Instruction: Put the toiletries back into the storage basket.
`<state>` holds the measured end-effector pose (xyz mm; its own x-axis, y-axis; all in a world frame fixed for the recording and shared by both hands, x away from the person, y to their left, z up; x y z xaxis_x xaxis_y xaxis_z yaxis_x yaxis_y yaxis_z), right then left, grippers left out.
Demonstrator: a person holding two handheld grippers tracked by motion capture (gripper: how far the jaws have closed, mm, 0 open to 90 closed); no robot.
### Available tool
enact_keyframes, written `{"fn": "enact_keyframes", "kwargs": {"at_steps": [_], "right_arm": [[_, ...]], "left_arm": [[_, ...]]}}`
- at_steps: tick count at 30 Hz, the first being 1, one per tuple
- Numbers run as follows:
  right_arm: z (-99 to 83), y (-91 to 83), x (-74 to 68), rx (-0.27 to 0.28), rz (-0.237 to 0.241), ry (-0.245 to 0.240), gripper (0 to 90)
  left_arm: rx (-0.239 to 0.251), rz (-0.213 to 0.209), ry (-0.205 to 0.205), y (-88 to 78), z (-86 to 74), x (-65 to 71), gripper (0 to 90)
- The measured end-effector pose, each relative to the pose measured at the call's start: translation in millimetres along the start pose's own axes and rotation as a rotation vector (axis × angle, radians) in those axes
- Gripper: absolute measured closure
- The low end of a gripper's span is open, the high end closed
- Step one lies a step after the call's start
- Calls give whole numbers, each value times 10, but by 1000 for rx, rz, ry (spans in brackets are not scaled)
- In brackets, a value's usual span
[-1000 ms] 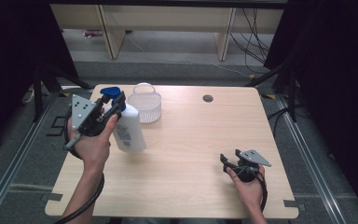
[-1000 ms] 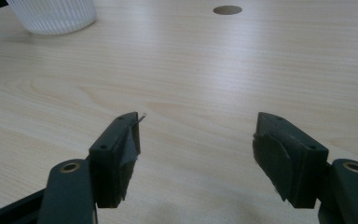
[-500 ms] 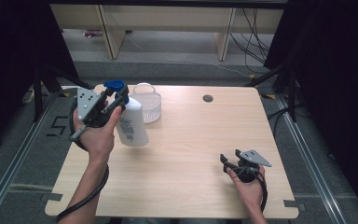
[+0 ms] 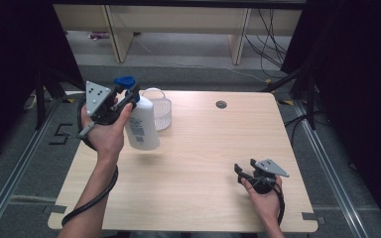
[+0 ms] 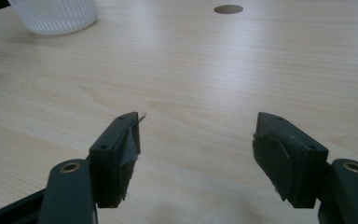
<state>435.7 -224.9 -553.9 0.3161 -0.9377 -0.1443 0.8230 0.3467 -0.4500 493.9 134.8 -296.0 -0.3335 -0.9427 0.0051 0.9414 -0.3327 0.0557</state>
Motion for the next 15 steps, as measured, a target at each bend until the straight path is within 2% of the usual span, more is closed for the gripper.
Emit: {"fn": "enact_keyframes", "kwargs": {"at_steps": [1, 4, 5, 10, 12, 13, 14, 15], "right_arm": [[5, 5, 7, 9, -5, -7, 325], [-2, 15, -41, 8, 15, 17, 325], [0, 10, -26, 8, 5, 1, 325], [-3, 4, -24, 3, 3, 10, 326], [-1, 4, -20, 4, 0, -5, 326], [-16, -3, -47, -7, 2, 26, 327], [-2, 6, -22, 9, 2, -13, 327], [-4, 2, -20, 8, -1, -13, 327]], "left_arm": [[2, -1, 5, 11, 16, 3, 599], [5, -3, 6, 33, 49, 13, 599], [6, -6, 6, 45, 64, 15, 599], [10, -12, 5, 78, 91, 41, 599], [10, -16, 2, 92, 92, 46, 599], [12, -17, 1, 101, 97, 48, 599], [14, -17, -1, 105, 98, 51, 599], [15, -17, 2, 116, 102, 57, 599]]}}
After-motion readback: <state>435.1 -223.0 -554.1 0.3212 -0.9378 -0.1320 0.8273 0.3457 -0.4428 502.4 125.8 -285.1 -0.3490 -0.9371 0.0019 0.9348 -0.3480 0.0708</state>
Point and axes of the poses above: each handheld gripper's, and its own axes: y roughly forward along the jaws, z roughly out of its top, x roughly to its right, the point moved 9 cm from there along y, roughly forward along the jaws, and after that the axes turned 4 degrees about y, right-handed, at the moved point
